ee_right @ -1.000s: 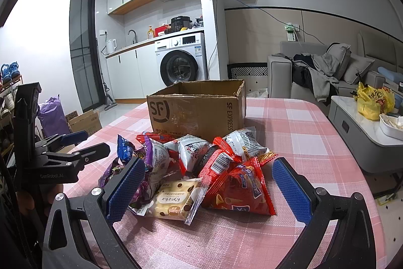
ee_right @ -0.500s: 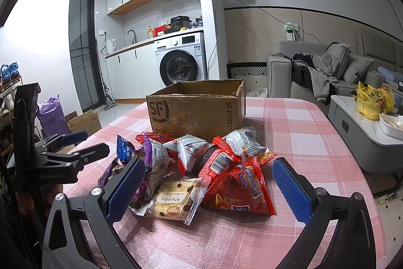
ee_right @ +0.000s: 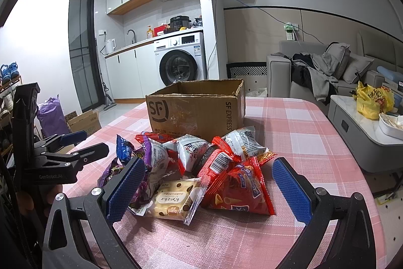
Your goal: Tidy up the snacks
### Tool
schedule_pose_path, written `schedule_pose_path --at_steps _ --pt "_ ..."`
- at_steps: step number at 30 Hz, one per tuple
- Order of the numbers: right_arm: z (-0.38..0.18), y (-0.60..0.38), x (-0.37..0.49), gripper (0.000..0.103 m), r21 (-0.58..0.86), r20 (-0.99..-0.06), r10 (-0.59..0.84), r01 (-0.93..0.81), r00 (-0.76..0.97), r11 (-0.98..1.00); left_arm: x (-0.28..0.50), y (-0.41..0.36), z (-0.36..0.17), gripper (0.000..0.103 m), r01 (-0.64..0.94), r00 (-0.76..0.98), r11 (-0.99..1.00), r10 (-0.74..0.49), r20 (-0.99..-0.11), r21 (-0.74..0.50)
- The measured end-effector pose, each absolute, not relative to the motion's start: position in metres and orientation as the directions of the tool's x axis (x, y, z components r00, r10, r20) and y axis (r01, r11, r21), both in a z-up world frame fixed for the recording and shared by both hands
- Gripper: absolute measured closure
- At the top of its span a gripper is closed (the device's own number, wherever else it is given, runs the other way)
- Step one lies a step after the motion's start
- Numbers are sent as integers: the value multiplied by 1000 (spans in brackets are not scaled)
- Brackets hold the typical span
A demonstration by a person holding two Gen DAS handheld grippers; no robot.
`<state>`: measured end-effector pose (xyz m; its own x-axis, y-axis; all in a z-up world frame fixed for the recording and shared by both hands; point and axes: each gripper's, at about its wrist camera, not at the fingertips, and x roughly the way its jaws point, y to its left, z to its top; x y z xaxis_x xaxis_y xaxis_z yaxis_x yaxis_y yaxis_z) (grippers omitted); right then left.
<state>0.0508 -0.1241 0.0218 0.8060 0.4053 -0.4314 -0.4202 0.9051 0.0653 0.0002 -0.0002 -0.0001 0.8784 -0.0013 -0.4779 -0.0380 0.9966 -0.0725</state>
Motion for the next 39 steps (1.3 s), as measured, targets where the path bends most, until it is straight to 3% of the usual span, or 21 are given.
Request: schedule_pose_path --at_steps 16,28,39 --pt "19 -134 66 0 107 -488 350 -343 800 933 3 1 -1 1 -38 880 997 -1 -474 -73" --pt "13 -147 90 0 120 -600 257 -233 757 965 2 -8 6 1 49 832 989 -118 -543 -140" --pt "-7 -156 117 0 197 -691 290 -214 662 957 9 -33 -8 1 123 771 987 -163 -615 -107"
